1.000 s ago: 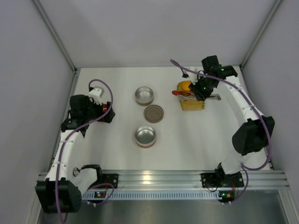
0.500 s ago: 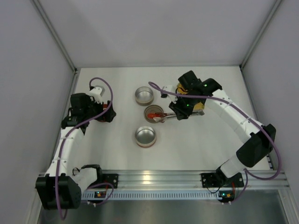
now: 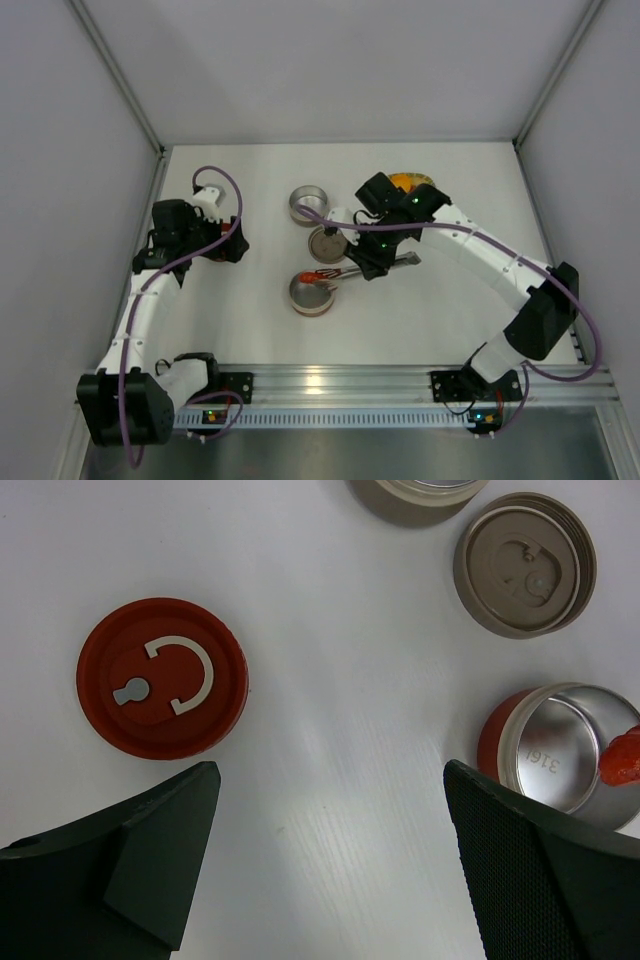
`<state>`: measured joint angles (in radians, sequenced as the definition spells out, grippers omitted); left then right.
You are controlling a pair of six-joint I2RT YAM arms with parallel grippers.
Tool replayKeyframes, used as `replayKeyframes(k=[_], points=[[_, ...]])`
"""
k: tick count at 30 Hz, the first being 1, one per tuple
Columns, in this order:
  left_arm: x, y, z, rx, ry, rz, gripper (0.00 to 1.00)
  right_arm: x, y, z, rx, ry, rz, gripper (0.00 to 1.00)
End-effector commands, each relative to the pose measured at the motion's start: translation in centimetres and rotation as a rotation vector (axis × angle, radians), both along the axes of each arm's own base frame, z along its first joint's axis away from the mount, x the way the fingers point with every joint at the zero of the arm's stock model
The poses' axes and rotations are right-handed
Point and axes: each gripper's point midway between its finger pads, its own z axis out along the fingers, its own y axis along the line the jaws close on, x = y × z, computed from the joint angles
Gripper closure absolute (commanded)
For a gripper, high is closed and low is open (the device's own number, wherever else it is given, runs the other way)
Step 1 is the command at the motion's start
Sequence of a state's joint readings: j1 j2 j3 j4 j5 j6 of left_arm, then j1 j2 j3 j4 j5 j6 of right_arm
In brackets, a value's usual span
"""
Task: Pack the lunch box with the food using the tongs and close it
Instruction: Place the fake food in the packing box.
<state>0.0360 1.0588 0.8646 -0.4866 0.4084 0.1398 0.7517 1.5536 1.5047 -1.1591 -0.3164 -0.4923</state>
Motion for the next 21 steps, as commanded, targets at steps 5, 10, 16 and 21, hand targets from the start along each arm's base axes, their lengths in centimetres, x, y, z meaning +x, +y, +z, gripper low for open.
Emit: replayKeyframes(k=[5,10,16,21], points=[[0.8,-0.3,1.5,-0.015,-0.043,-0.018,0.01,-0.1,2.9,-0.4,0.046,0.015,0.030,1.00],[0.7,-0.3,1.5,-0.015,-0.041,-0.018,0.02,0.3,3.3,-1.1,0.038,0.019,0.023,1.00],[0.8,-0.3,1.3,-0.010,-0.039,-0.020,0.02,0.7,4.1,-1.9,0.037,0.036,0.016,1.00],[0.8,-0.1,1.2,-0.002,-0.039,-0.020,0.02,0.7,4.2,-2.3,0.022,0.043,0.020,1.00]])
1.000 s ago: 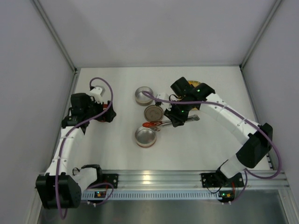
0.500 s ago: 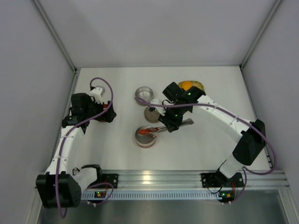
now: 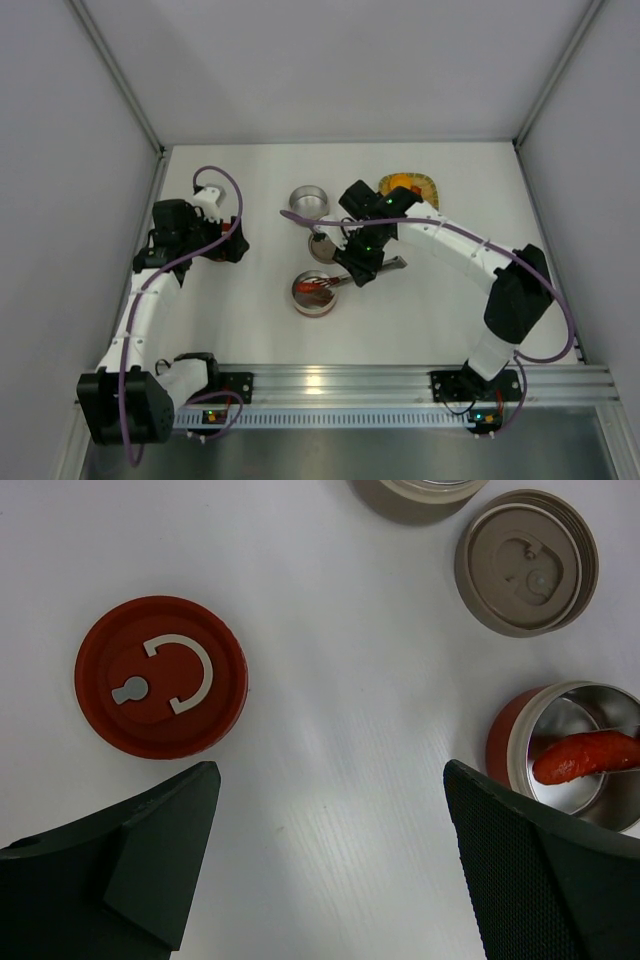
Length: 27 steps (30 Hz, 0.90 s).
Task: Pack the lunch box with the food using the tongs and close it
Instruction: Place the fake food in the packing box.
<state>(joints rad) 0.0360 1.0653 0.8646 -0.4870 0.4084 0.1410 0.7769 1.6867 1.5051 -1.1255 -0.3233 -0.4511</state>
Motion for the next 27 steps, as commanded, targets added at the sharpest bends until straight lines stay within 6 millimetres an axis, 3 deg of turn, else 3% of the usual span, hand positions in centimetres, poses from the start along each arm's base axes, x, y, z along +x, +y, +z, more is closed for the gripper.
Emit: replayKeyframes(k=[1,5,13,21,24,27], points=[[0.7,-0.1,1.3,-0.002,-0.045,-0.018,0.02,0.6,2.6,1.6,0.085,-0.051,0.031,1.00],[0.8,-0.2,1.2,-0.008,-0.043,-0.020,0.02,0.6,2.6,1.3,0.069,-0.044,0.037,0.99],[0.9,-0.1,1.1,-0.002,-0.039,-0.017,0.01,0.2,3.1,1.3,0.068,-0.033,0.053,0.66],[0.8,0.0,1.1,0.003,-0.038,-0.017,0.02,0.0,3.3,2.3,0.087,-0.044,0.047,0.53],[0.8,0.0,1.2,0.007,-0.042,-0.018,0.02,0.1,3.2,2.9,0.097,-0.062,0.042,0.54],[0.7,0.0,1.5,0.009,-0.046,-0.019,0.01,0.8,2.9,4.7,0.127,-0.113,0.017,0.63]])
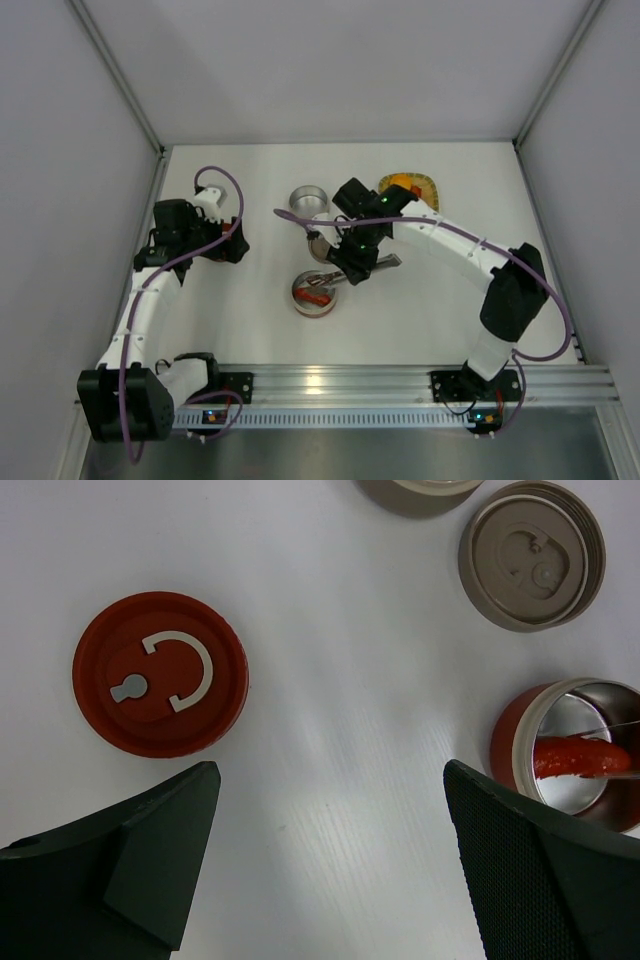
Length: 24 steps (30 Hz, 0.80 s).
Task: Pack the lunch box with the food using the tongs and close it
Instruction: Place the fake food in the packing box, then pick up the fake food from the plate.
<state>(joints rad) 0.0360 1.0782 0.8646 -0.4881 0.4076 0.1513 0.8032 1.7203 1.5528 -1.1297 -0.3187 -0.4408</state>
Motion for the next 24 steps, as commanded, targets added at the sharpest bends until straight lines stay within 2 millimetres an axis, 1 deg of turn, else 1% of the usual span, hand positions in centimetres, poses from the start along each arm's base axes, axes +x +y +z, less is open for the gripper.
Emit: replayKeyframes(k=[1,2,3,5,7,8,9,10,11,12,14,15,17,18,21,24], points=[[0.6,0.0,1.9,0.003,-0.054,-0.011,0.02,1.0,1.5,5.0,0.137,-0.112,-0.013,0.64],[0.6,0.0,2.0,0.003,-0.056,-0.011,0.02,1.3,1.3,6.0,0.160,-0.120,-0.039,0.64],[0.6,0.0,2.0,0.004,-0.057,-0.010,0.02,2.2,0.6,6.8,0.179,-0.131,-0.078,0.64],[0.6,0.1,2.2,0.006,-0.063,-0.006,0.02,2.9,-0.3,8.0,0.219,-0.138,-0.139,0.65],[0.7,0.1,2.3,0.005,-0.065,-0.001,0.01,5.0,-3.0,8.4,0.238,-0.152,-0.264,0.65],[0.7,0.2,2.2,0.006,-0.064,0.002,0.02,5.0,-3.0,8.5,0.246,-0.157,-0.274,0.65],[0.7,0.2,2.3,0.005,-0.065,0.003,0.02,6.3,-4.5,8.7,0.251,-0.170,-0.339,0.65],[0.8,0.2,2.3,0.004,-0.067,0.002,0.02,7.3,-5.4,8.9,0.253,-0.195,-0.384,0.65],[0.8,0.1,2.3,0.002,-0.065,0.004,0.01,7.7,-6.4,9.1,0.255,-0.210,-0.440,0.65],[0.8,0.1,2.3,-0.001,-0.064,0.006,0.02,8.9,-8.0,9.2,0.248,-0.240,-0.508,0.65],[1.0,0.2,2.2,-0.002,-0.060,0.011,0.02,11.1,-11.2,9.1,0.198,-0.327,-0.650,0.65],[1.0,0.2,2.1,-0.005,-0.058,0.013,0.02,11.7,-12.1,9.0,0.183,-0.347,-0.694,0.65],[1.1,0.0,2.0,-0.011,-0.055,0.010,0.02,13.4,-14.8,8.7,0.144,-0.393,-0.815,0.65],[1.1,0.0,2.0,-0.015,-0.054,0.010,0.02,13.8,-15.3,8.5,0.135,-0.401,-0.839,0.64],[1.1,0.1,2.0,-0.012,-0.056,0.012,0.02,15.5,-17.9,7.9,0.059,-0.493,-0.918,0.62],[1.0,0.2,2.0,-0.001,-0.057,0.013,0.02,16.4,-19.1,7.1,0.016,-0.524,-0.935,0.61]])
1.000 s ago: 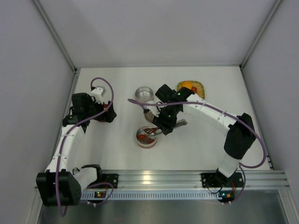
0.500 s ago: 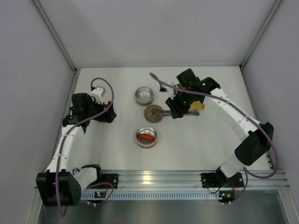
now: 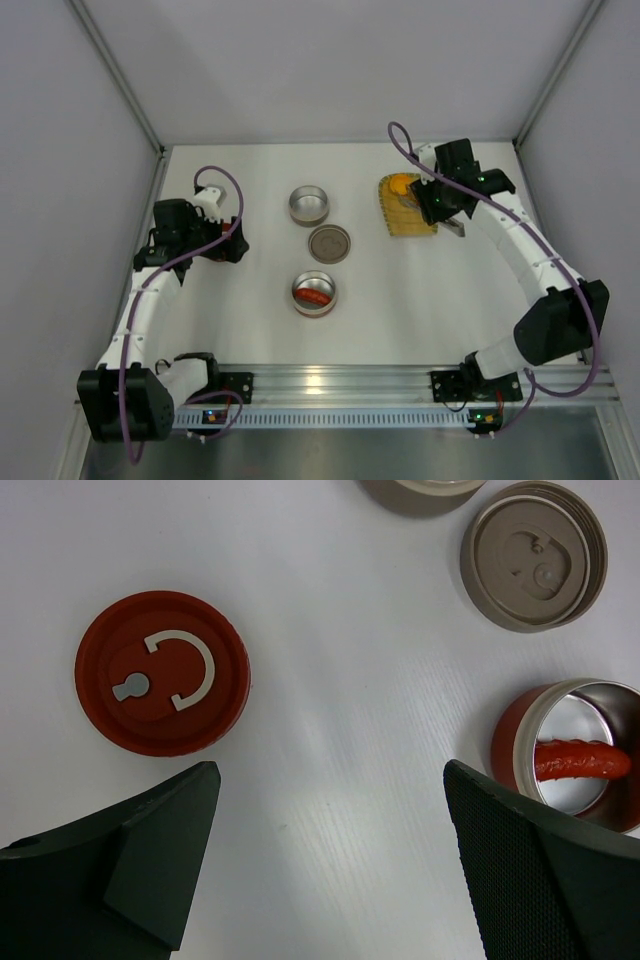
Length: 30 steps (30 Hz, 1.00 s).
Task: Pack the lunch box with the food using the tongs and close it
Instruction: Pick up the fake food from the plate.
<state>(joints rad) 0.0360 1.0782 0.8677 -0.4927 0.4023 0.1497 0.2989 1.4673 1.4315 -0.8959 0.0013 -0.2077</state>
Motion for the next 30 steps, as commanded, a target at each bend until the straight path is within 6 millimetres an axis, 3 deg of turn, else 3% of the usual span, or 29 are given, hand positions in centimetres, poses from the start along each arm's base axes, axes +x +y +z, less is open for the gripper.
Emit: replayKeyframes(k=[1,11,30], points=[[1.0,0.2,1.9,0.000,-0.060,0.010,0.02,3.4,-1.9,0.8,-0.054,-0.120,-0.101,0.61],[1.0,0.3,1.5,0.007,-0.054,0.009,0.02,5.4,-4.1,-1.6,-0.120,-0.103,-0.135,0.58],[1.2,0.4,0.5,0.015,-0.043,0.008,0.02,7.9,-4.3,-4.6,-0.132,-0.062,-0.139,0.52]])
